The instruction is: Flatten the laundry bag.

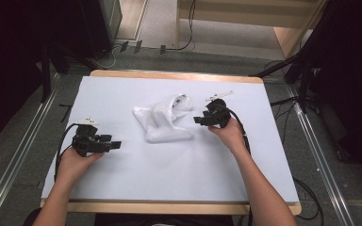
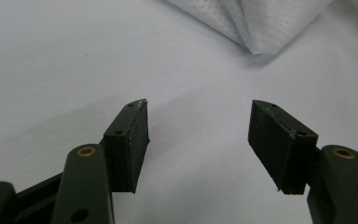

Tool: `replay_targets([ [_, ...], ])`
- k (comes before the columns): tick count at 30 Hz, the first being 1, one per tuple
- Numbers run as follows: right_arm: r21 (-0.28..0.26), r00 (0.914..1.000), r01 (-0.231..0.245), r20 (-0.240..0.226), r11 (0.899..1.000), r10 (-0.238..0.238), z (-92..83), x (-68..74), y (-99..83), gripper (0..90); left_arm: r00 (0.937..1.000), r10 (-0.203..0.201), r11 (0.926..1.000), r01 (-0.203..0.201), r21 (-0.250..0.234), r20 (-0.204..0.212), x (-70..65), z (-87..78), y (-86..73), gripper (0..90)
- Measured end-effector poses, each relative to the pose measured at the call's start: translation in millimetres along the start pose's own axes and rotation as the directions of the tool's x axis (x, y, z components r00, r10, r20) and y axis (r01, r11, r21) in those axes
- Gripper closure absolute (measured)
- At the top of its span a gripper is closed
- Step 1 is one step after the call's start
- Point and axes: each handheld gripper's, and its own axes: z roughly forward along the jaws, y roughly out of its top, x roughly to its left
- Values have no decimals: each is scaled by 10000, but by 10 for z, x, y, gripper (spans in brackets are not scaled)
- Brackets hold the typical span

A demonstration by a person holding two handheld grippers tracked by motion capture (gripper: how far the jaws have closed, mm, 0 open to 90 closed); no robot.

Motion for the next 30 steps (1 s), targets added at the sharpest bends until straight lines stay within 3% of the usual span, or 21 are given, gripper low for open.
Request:
replay_targets([
  [9, -24, 9999, -139, 37, 9999, 139, 228, -139, 272, 355, 9999, -69, 10000, 69, -24, -114, -1, -40, -53, 389],
  [18, -82, 9999, 62, 106, 9999, -61, 568, -164, 500, 357, 9995, -236, 9997, 234, -93, -216, 26, -84, -100, 389],
  [21, 36, 10000, 46, 11, 10000, -46, 693, -141, 496, 467, 9995, -262, 9996, 259, -119, -198, 32, -85, -101, 390],
  [24, 96, 9993, 359, 52, 9993, -360, 721, -105, 486, 835, 9995, -264, 9996, 261, -139, -200, 31, -85, -99, 390],
  [26, -6, 9996, 246, -110, 9997, -246, 673, -79, 506, 880, 9994, -288, 9994, 285, -183, -171, 31, -88, -98, 390],
  [30, -819, 9987, 413, -254, 9958, -435, 445, -8, 583, 884, 9993, -328, 9993, 324, -210, -181, 36, -92, -96, 391],
])
